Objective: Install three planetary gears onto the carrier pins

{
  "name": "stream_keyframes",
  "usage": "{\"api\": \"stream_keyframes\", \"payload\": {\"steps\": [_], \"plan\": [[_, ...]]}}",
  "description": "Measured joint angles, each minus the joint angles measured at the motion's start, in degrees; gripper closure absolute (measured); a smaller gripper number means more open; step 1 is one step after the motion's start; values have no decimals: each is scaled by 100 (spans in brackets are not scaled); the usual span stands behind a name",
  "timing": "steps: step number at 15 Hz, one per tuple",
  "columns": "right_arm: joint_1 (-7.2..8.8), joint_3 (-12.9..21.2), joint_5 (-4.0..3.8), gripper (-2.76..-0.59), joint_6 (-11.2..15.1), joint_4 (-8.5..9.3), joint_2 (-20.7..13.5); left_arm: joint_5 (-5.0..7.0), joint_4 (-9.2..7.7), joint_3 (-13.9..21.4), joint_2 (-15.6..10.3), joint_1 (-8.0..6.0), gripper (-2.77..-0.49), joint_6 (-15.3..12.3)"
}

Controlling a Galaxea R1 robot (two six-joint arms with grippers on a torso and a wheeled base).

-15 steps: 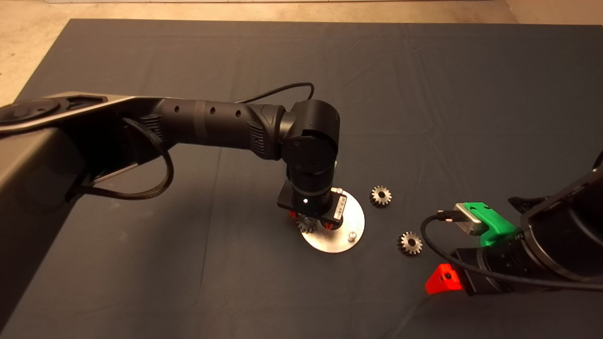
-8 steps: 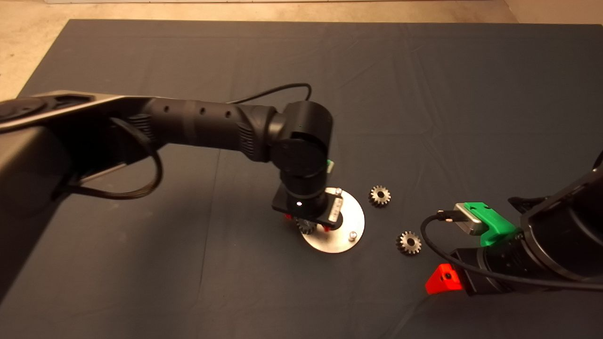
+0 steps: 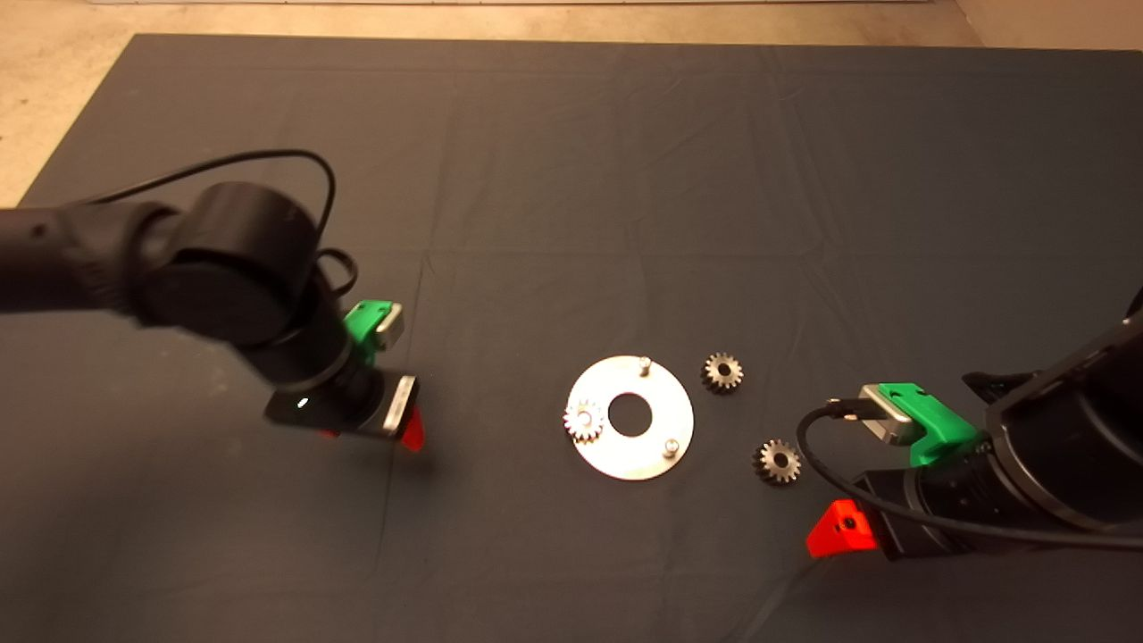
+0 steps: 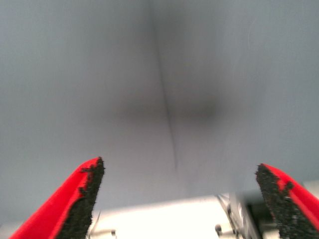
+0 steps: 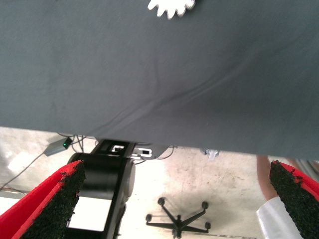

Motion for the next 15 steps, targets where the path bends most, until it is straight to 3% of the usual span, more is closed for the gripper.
{"api": "stream_keyframes", "payload": {"steps": [2, 4, 5, 8, 10, 13, 15], "plan": [[-30, -375, -29, -275, -679, 2, -67, 76, -87, 520, -938, -35, -229, 5], [-29, -823, 5, -275, -1451, 0, -26, 138, -233, 1046, -1535, -35, -233, 13], [-29, -1058, 28, -275, -1862, 2, -30, 141, -328, 1247, -1664, -35, -238, 55], [-30, -1812, -18, -275, -2990, 0, -48, 50, -452, 1575, -1809, -52, -246, 118], [-29, -2108, -11, -275, -3697, 0, 11, 71, -564, 1674, -1995, -52, -262, 124], [-29, -2524, 0, -275, -4750, 2, 147, 85, -587, 1740, -2048, -52, -262, 146], [-29, -2946, -44, -275, -5156, -1, 413, 84, -603, 1762, -2052, -52, -262, 149]]}}
